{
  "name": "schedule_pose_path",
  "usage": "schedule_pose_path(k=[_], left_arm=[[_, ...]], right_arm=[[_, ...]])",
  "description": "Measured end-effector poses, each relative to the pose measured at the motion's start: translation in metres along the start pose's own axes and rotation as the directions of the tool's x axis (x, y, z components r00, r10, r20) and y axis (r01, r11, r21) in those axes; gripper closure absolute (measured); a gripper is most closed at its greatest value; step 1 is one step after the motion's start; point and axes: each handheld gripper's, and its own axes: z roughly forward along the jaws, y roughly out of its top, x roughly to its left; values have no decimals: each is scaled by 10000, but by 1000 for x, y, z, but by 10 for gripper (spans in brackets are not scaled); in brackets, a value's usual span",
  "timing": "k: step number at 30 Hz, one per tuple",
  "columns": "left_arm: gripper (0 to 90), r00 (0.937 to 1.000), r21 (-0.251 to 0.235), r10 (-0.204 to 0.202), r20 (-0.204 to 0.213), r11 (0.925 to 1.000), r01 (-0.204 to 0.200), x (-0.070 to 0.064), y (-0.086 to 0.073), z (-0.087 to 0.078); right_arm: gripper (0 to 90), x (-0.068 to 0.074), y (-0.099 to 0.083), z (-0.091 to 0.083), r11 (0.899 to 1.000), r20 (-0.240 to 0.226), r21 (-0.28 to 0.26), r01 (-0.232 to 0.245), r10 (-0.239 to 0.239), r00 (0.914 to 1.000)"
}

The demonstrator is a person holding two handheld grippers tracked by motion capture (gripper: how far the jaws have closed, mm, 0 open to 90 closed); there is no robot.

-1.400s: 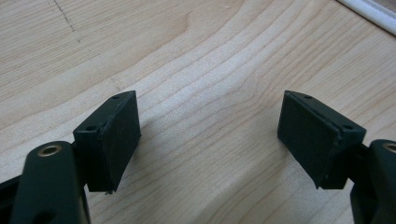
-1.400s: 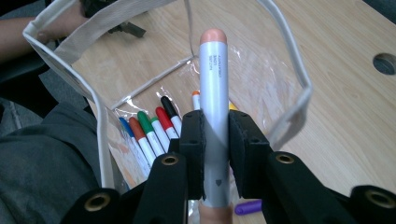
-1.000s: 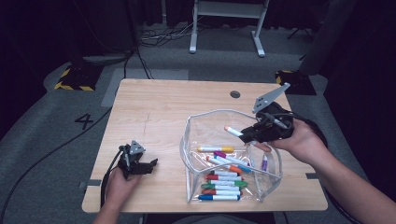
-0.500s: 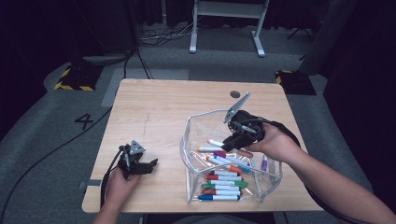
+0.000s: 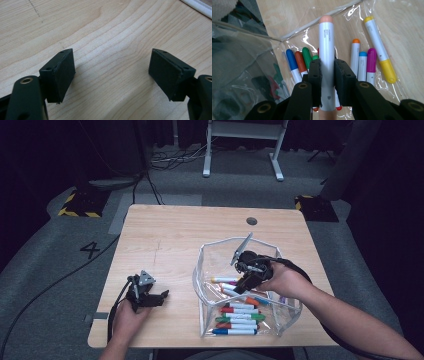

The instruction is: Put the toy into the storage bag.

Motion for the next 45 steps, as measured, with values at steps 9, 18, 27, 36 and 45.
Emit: schedule_pose_path(k=[9,18,27,36,45], left_arm=[[214,10000,2,1,3,10000,-1,0,0,0],[214,10000,-7,-12,1,10000,12,0,0,0],[214,10000,-16,1,12,10000,-1,0,0,0],[214,10000,8,16,13,10000,-16,0,0,0],[214,10000,-7,20,15,10000,-20,0,0,0]], right_arm=[[763,5,1,22,9955,-317,829,452,-426,9986],[762,6,3,42,9847,-490,1628,617,-544,9973],[755,6,3,59,9665,-915,2467,704,-491,9946],[504,-6,2,37,9923,-183,1198,-319,343,9992],[498,2,-16,-33,9844,662,-1678,-527,645,9957]])
